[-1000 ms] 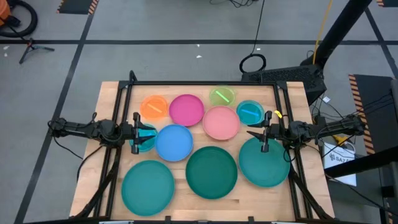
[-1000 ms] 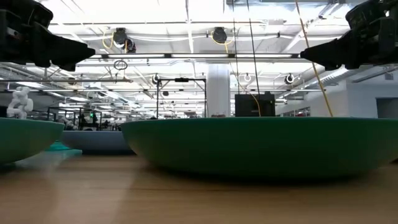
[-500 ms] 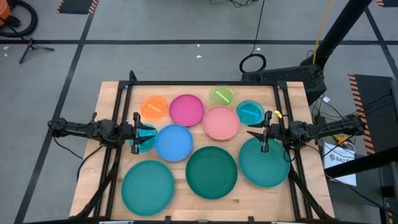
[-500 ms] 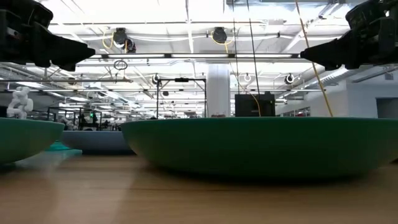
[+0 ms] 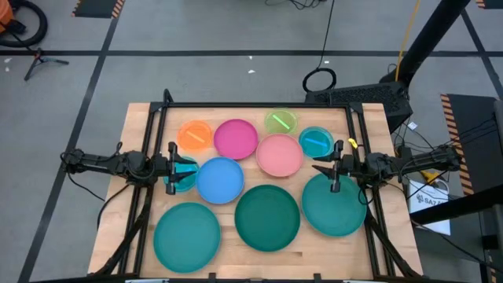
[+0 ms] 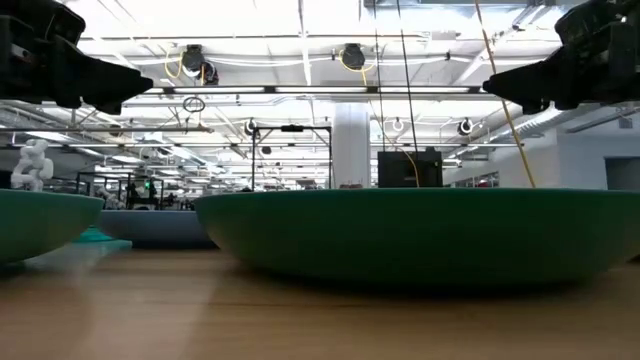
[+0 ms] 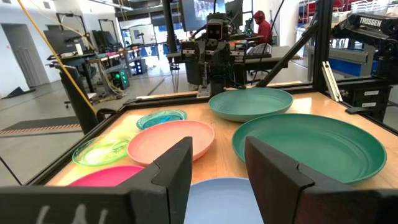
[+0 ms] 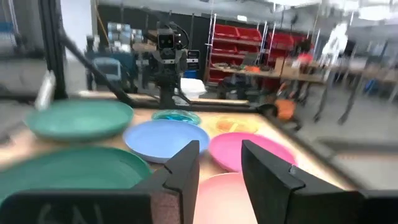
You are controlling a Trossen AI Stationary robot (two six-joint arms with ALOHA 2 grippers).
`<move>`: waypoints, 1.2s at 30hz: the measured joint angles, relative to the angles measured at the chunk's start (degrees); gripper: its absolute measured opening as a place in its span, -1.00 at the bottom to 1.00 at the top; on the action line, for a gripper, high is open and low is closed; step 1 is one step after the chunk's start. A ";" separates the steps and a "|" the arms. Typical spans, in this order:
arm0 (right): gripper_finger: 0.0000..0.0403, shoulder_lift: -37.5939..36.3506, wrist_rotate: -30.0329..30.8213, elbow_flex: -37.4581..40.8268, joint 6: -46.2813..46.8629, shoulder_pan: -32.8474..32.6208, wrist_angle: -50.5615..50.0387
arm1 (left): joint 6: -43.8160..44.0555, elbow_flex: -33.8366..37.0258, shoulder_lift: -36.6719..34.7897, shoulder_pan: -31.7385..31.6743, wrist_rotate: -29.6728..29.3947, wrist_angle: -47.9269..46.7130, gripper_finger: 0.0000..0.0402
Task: Stack plastic plates
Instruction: Stack the dark green plate on top of the right green plate
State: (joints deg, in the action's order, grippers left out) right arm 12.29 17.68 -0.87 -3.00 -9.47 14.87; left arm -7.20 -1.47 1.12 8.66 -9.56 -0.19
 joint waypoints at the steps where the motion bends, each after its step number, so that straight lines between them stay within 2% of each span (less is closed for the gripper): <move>1: -0.43 0.00 0.00 -0.02 4.56 0.00 0.37 | 0.00 0.00 0.00 -0.01 0.00 -0.01 -0.23; 4: -0.43 -0.04 0.36 -1.10 13.57 0.18 1.88 | 0.00 0.01 -0.01 0.01 -0.01 0.00 -0.23; 11: -0.43 3.65 0.05 -6.13 15.66 0.39 2.08 | -0.36 0.01 0.00 0.00 0.00 0.00 -0.23; 15: -0.43 7.63 0.09 -9.27 15.28 0.42 1.47 | -3.70 0.15 0.01 0.00 -0.01 1.11 -0.23; 18: -0.43 10.71 0.30 -12.06 14.27 0.42 1.98 | -3.98 0.28 0.01 -0.02 -0.01 5.76 -0.23; 26: -0.43 21.37 1.92 -18.14 16.00 0.48 2.86 | 3.04 0.19 0.01 -0.02 -0.01 19.22 -0.23; 36: -0.43 36.94 1.55 -18.40 21.89 0.40 14.89 | 3.02 0.10 0.01 -0.02 -0.03 29.35 -0.23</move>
State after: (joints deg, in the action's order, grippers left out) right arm 49.23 19.22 -19.27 18.89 -9.08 29.77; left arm -4.19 -1.37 1.13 8.64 -9.58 29.17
